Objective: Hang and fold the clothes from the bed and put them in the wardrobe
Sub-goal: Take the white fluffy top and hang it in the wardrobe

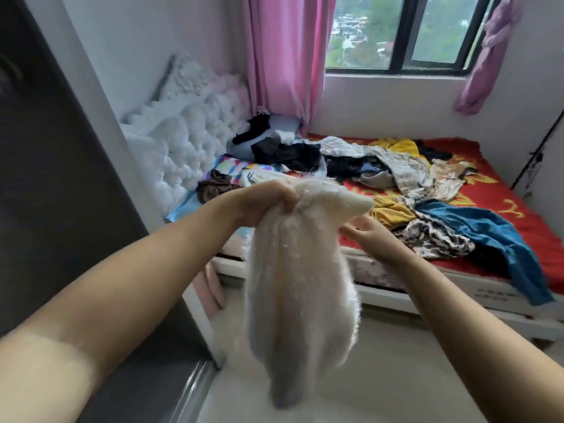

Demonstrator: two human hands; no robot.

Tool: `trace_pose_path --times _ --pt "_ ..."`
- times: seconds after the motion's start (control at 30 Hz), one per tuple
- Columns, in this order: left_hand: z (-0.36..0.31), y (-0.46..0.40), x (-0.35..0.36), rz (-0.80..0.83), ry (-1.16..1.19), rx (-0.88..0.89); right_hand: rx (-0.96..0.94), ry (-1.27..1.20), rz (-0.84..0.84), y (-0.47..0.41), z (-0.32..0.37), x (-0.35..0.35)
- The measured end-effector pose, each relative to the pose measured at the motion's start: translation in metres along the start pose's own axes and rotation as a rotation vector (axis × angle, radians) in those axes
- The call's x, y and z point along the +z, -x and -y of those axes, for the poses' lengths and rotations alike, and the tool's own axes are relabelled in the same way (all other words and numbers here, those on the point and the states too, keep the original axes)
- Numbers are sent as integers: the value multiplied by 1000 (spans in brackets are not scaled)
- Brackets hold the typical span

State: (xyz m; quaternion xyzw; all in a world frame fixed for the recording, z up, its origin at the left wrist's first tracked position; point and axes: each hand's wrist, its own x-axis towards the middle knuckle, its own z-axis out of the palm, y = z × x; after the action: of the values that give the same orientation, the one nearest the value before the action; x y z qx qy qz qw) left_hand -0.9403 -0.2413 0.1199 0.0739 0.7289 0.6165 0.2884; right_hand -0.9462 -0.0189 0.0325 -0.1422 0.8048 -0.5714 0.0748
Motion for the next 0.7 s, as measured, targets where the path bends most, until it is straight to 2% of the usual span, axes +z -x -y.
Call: trace_pose_path --times 0.07,0.13,0.2,0.27,0.4,0.5,0.6,0.7 --pt "12 19 -12 -80 -6 10 6 102 174 -2 13 18" --pt "26 40 -25 -115 35 12 -13 110 248 -3 22 41" --pt "42 62 -37 -163 51 17 3 -24 204 -2 27 65" --pt "56 84 -48 -238 -41 6 20 -180 140 0 35 85" --pt "70 118 -71 -355 -250 -10 -81 -184 73 -8 66 122" --pt "75 130 -69 -352 -316 -35 -173 -76 158 -16 90 165" --pt "92 145 -79 -415 -450 -8 -145 -177 286 -20 104 209" --pt "112 172 -108 -492 -511 -58 -179 -160 311 -29 130 244"
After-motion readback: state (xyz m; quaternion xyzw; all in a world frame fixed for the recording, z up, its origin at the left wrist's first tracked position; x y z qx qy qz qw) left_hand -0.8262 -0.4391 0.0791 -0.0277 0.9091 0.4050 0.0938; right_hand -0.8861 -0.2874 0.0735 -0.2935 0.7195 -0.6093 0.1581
